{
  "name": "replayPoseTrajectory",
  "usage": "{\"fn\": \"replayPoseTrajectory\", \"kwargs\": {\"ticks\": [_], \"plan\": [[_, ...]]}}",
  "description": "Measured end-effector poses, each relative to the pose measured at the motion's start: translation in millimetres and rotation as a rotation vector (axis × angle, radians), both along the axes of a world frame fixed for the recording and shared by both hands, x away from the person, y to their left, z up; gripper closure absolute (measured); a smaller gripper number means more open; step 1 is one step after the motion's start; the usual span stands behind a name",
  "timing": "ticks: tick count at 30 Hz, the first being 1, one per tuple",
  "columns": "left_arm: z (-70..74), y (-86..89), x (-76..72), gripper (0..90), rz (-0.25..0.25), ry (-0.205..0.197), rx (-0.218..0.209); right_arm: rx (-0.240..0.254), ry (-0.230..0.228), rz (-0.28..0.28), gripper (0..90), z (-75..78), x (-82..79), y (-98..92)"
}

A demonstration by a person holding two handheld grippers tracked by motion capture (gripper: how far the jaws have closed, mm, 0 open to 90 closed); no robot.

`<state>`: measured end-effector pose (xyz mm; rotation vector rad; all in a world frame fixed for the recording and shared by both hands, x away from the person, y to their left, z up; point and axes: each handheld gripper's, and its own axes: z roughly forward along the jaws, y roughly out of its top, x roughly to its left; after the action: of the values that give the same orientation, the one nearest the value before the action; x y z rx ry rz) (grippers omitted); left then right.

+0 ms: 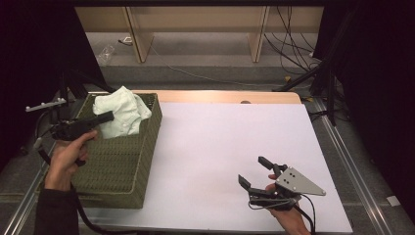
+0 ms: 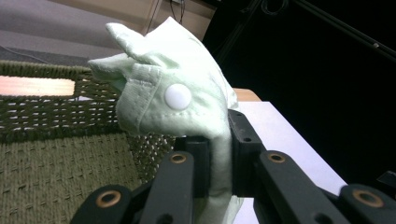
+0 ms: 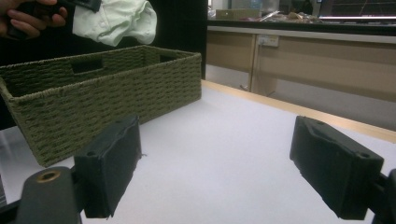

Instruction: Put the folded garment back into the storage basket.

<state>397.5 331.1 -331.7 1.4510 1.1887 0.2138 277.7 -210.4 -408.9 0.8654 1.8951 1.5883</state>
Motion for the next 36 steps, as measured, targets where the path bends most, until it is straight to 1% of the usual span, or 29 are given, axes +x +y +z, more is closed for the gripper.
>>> {"fn": "replayPoseTrajectory", "kwargs": {"ticks": [5, 10, 14, 16, 18, 19, 22, 26, 32, 36], "plan": [[-6.8, 2.8, 4.3, 80.0, 0.009, 0.02, 0.016, 0.0, -0.001, 0.001, 17.4, 0.0, -0.3, 0.4], [-13.9, 5.9, 8.5, 80.0, 0.032, 0.048, 0.039, 0.0, 0.001, 0.001, 17.4, 0.0, -0.2, 0.1], [-19.2, 9.2, 11.2, 80.0, 0.037, 0.069, 0.043, 0.001, 0.001, 0.001, 17.4, 0.0, -0.2, 0.2], [-21.2, 10.2, 12.2, 80.0, 0.046, 0.082, 0.053, -0.001, 0.0, 0.001, 17.5, 0.0, -0.3, 0.2], [-24.1, 12.1, 13.4, 79.9, 0.057, 0.103, 0.047, 0.001, 0.001, 0.002, 17.5, 0.0, -0.4, 0.2], [-25.0, 13.0, 13.8, 80.0, 0.059, 0.111, 0.051, 0.0, 0.0, 0.002, 17.5, 0.0, -0.4, 0.3], [-28.3, 14.1, 15.4, 79.9, 0.071, 0.129, 0.084, -0.001, 0.0, 0.002, 17.5, -0.1, -0.3, 0.4], [-35.7, 14.7, 19.2, 79.9, 0.069, 0.164, 0.094, -0.002, -0.002, 0.003, 17.5, -0.1, -0.3, 0.4], [-44.9, 12.1, 24.1, 79.7, 0.06, 0.212, 0.129, -0.001, -0.001, 0.003, 17.7, 0.0, -0.3, 0.3], [-50.3, 9.7, 27.3, 79.6, 0.043, 0.248, 0.146, -0.003, -0.001, 0.003, 17.7, -0.1, -0.3, 0.4]]}}
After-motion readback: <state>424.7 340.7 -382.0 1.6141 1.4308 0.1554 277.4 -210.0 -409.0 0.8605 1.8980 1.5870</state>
